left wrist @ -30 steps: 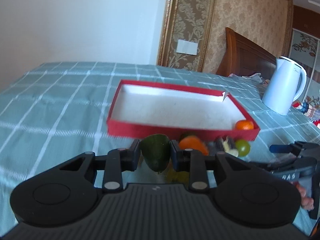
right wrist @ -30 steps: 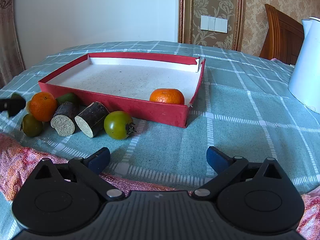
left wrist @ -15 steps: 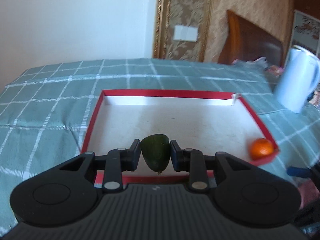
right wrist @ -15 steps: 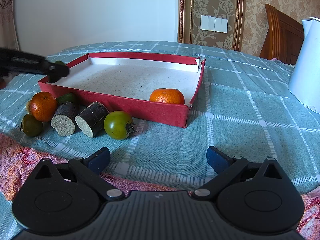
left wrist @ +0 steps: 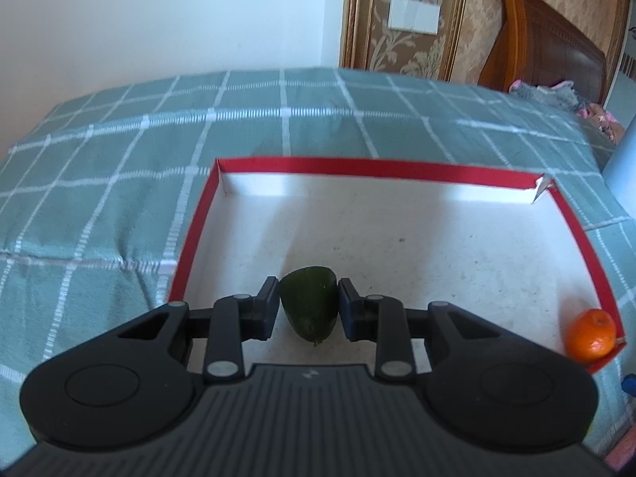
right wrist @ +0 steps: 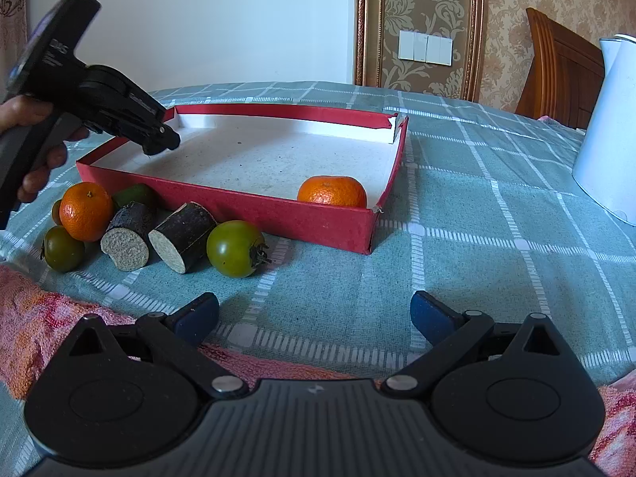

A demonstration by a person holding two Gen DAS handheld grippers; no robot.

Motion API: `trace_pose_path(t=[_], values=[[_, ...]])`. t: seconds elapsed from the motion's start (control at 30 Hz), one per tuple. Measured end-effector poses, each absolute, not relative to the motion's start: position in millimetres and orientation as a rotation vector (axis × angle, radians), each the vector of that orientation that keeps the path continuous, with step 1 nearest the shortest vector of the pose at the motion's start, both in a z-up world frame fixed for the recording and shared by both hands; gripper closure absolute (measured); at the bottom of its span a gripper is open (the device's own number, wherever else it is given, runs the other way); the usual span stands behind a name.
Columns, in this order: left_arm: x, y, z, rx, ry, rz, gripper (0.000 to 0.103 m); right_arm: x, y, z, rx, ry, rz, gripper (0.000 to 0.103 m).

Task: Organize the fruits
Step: 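Carry the avocado into the tray and open the left gripper, then close the right gripper around the green-brown persimmon beside the yam pieces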

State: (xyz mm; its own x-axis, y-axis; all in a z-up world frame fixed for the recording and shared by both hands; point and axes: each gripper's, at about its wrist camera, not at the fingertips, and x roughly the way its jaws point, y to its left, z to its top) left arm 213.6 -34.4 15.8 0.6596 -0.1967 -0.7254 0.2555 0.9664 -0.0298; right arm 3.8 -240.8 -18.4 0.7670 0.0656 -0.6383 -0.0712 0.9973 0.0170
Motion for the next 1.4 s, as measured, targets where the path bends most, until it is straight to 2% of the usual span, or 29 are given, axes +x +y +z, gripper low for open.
trace_pose_path(t=[0.17, 0.27, 0.33, 0.47, 0.63, 0.8, 1.03, 1.27, 1.4], values=[[217.9, -34.6, 15.2, 0.072, 0.816, -0.258, 0.073, 3.7, -240.9, -18.2, -0.008, 0.693, 0.074, 0.000], [219.0, -35.3, 14.3, 0.080, 0.811, -0.245, 0.067, 3.5, -240.9, -18.1, -0.008, 0.693, 0.075, 0.000], [217.9, -34.1, 14.7, 0.081, 0.811, -0.241, 0.056, 3.4, -240.9, -18.0, -0.008, 0.693, 0.075, 0.000], [204.8, -27.2, 26.7, 0.080, 0.756, -0.225, 0.054, 3.4, -240.9, -18.1, -0.007, 0.693, 0.074, 0.000], [161.4, -4.3, 54.5, 0.039, 0.609, -0.191, 0.031, 3.7, -240.9, -18.2, -0.008, 0.693, 0.074, 0.000], [102.3, 26.8, 59.1, 0.003, 0.529, -0.191, 0.030, 3.7, -240.8, -18.4, -0.008, 0.693, 0.074, 0.000], [33.5, 55.2, 29.3, -0.040, 0.498, -0.223, 0.026, 3.6, -240.6, -18.3, -0.008, 0.693, 0.074, 0.000], [19.5, 51.1, 7.5, 0.035, 0.508, -0.235, 0.025, 3.7, -240.5, -18.1, -0.008, 0.693, 0.074, 0.000], [18.4, 50.7, 2.6, 0.039, 0.501, -0.234, 0.020, 4.0, -240.5, -18.0, -0.007, 0.691, 0.073, 0.000]])
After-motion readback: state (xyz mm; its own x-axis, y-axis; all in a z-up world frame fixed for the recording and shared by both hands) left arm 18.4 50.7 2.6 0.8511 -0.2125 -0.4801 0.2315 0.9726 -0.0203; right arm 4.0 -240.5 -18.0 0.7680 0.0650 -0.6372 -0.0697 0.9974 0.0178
